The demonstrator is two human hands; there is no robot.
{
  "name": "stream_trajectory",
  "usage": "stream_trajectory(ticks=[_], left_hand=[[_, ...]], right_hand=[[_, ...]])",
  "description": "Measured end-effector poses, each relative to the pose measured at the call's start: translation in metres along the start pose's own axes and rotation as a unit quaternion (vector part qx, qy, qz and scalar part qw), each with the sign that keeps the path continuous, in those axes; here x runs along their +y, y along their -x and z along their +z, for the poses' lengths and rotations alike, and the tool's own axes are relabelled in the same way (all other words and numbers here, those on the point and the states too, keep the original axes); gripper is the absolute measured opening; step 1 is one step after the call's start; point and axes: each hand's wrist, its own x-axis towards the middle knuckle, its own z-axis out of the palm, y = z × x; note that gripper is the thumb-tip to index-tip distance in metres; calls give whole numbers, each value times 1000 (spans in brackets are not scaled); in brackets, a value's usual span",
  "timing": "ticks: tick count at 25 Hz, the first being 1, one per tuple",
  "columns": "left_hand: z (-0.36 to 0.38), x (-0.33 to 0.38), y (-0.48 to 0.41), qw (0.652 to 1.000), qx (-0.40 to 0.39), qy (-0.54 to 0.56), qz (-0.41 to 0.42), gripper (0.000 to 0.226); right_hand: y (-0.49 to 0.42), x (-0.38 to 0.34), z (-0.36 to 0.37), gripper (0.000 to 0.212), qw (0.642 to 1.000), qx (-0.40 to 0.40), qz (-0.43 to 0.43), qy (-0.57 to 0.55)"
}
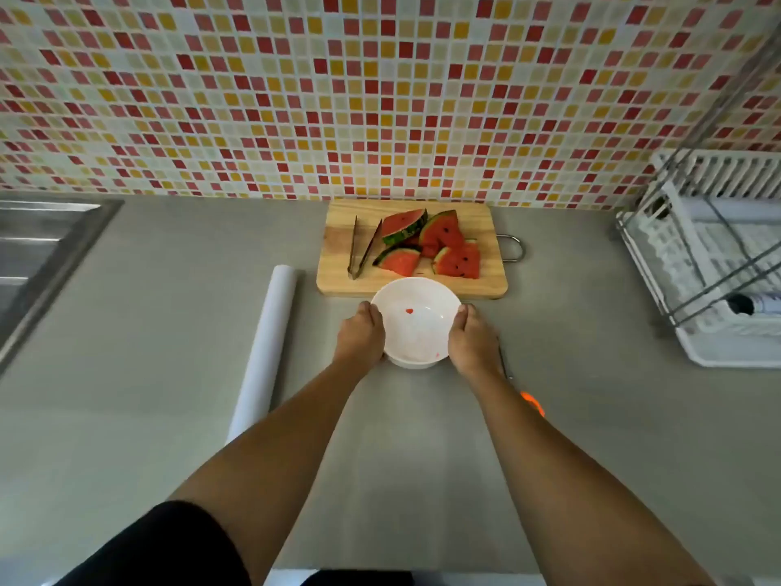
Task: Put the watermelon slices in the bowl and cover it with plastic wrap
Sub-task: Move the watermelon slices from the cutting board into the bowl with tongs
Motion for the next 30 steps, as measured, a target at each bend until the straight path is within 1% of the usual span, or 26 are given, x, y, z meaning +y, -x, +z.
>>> stream_trajectory(ticks=[4,5,8,9,11,13,15,17,18,19,21,23,24,26,28,30], left_hand=[[4,-9,-2,1000,19,-13,13,46],[3,-10,-1,999,35,-19,22,48],[-6,-2,-15,988,149,18,45,47],[-10,4,-27,983,177,14,53,45],[-15,18,-57,979,191,-53,55,43],[-18,29,-86,976,150,-155,26,52],[-17,36,-108,970,74,-231,7,70],[-12,36,-120,968,12,-250,-11,97],[-11,36,-123,967,-7,-256,-21,106],[-10,35,-124,963,-14,-268,-28,106],[-14,35,-125,950,-2,-312,-28,83],[-26,39,-125,948,17,-316,-33,64],[-36,38,-128,952,12,-305,-35,59],[-54,34,-133,971,28,-231,-49,50],[-67,26,-133,982,37,-183,-33,41],[-71,20,-126,986,26,-163,-6,41]], right_hand=[[-3,4,6,36,1000,11,22,-3],[-4,5,7,36,1000,10,23,-6],[-6,7,8,35,999,18,23,-13],[-7,8,9,35,999,21,21,-15],[-8,10,11,35,1000,23,13,-17],[-8,12,12,34,999,25,-1,-26],[-9,14,12,35,999,23,-4,-35],[-9,15,11,35,999,19,0,-42],[-9,16,11,36,999,14,2,-43],[-9,16,10,36,999,4,4,-46],[-10,17,9,37,998,-27,17,-49],[-14,19,6,40,997,-51,31,-51],[-16,19,5,40,996,-57,37,-55],[-19,19,5,41,994,-69,47,-65],[-21,18,8,40,993,-73,51,-78],[-21,17,9,39,992,-64,53,-94]])
